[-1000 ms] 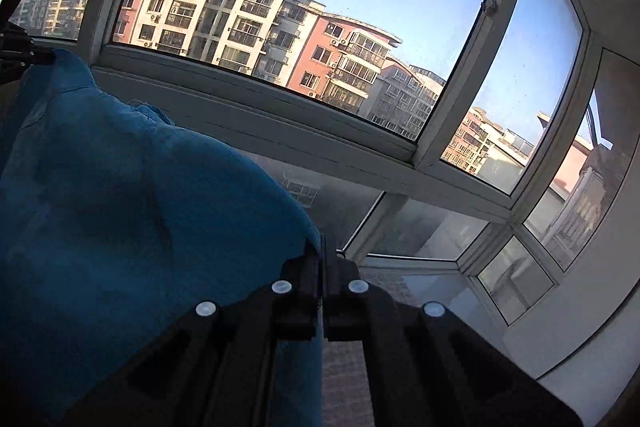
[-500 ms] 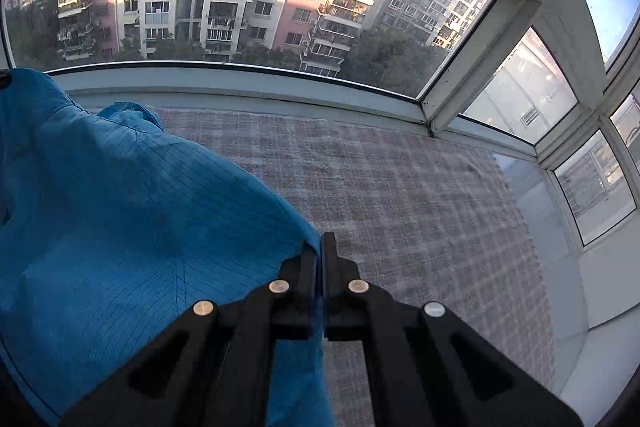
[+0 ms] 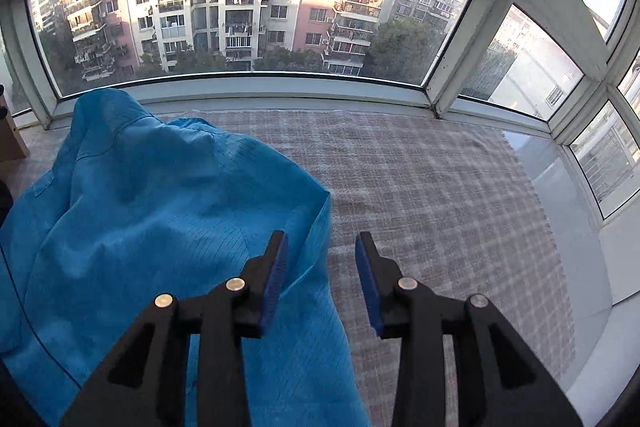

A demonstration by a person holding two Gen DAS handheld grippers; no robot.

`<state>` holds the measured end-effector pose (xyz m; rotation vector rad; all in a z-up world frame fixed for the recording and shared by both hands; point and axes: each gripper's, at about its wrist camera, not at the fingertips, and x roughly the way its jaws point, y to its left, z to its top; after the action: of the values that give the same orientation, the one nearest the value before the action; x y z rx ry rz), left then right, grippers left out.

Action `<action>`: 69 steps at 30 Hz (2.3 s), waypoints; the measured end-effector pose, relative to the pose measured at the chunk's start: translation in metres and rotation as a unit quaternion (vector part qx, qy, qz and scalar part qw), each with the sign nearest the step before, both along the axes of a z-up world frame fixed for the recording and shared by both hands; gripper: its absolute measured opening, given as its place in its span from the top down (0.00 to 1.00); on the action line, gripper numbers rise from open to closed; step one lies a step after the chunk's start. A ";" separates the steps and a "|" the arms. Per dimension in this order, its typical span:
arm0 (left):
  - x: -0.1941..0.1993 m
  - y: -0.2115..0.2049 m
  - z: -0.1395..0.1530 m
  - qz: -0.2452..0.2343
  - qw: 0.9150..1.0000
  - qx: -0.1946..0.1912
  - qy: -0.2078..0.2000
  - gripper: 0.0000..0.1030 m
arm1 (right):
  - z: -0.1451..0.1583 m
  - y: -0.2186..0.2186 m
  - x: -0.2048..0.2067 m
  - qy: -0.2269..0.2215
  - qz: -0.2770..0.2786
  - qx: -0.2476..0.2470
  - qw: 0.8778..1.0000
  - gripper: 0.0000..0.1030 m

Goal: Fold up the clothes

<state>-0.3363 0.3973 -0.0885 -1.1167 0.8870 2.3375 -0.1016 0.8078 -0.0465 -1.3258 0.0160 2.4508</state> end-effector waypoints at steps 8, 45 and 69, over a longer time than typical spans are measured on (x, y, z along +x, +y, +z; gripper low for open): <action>0.122 -0.203 -0.076 0.092 0.988 -0.040 -0.120 0.55 | -0.040 -0.137 0.084 -0.023 0.101 -0.075 0.992 0.57; 0.132 -0.371 -0.015 0.208 0.978 0.019 -0.027 0.93 | -0.109 -0.241 0.174 -0.090 0.041 -0.139 0.985 0.57; 0.290 -0.369 -0.116 0.089 0.982 0.048 -0.159 0.50 | -0.108 -0.624 0.132 -0.124 0.466 -0.031 0.876 0.49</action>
<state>-0.0462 0.0279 -0.2044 -1.5273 0.5740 2.2206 0.0305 0.1835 -0.1543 -2.0000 -0.7927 2.9769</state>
